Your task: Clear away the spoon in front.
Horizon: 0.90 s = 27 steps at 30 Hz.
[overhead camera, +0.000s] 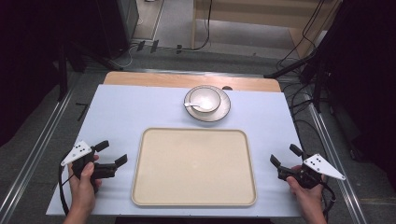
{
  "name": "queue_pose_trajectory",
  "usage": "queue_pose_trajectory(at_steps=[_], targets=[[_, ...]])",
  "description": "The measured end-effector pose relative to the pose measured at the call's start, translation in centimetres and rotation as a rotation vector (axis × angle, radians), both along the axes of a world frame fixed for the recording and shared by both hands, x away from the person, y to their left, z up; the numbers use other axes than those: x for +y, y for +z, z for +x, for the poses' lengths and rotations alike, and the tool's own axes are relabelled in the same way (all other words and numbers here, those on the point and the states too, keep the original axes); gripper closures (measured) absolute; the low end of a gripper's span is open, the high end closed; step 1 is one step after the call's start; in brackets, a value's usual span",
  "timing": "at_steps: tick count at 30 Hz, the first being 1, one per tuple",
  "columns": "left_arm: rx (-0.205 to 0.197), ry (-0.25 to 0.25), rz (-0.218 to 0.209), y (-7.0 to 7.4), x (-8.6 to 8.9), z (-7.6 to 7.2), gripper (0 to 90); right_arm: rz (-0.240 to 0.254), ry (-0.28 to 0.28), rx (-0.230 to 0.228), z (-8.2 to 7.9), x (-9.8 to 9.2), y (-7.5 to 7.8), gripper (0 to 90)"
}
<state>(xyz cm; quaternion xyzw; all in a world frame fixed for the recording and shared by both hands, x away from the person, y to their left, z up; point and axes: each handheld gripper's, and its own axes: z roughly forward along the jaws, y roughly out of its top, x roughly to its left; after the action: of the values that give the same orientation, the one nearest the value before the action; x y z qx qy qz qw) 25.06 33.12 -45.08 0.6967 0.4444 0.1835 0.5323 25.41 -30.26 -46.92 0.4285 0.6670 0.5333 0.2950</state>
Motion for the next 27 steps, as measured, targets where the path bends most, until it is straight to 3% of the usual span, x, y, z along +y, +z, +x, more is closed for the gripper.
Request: queue_pose_trajectory(at_steps=[5, 8, 15, 22, 27], targets=[[-0.004, -0.02, -0.006, 0.8, -0.7, 0.4, 0.6, 0.006, -0.001, 0.002, -0.2, -0.2, 0.0, 12.5], [-0.003, -0.037, -0.046, 2.1, -1.8, 0.9, 3.4, 0.008, 0.001, 0.004, -0.2, -0.1, 0.0, 12.4], [-0.012, -0.117, -0.014, 4.1, -5.5, 2.3, 3.4, 0.0, 0.015, 0.007, -0.1, 0.3, -0.1, 12.5], [0.009, -0.148, -0.005, 5.0, -8.2, 4.8, 4.1, 0.006, 0.024, -0.001, 0.2, 0.5, 0.1, 12.5], [0.016, -0.178, 0.022, 6.0, -11.0, 7.5, 5.3, 0.011, 0.027, -0.002, 0.4, 0.4, 0.1, 12.7]])
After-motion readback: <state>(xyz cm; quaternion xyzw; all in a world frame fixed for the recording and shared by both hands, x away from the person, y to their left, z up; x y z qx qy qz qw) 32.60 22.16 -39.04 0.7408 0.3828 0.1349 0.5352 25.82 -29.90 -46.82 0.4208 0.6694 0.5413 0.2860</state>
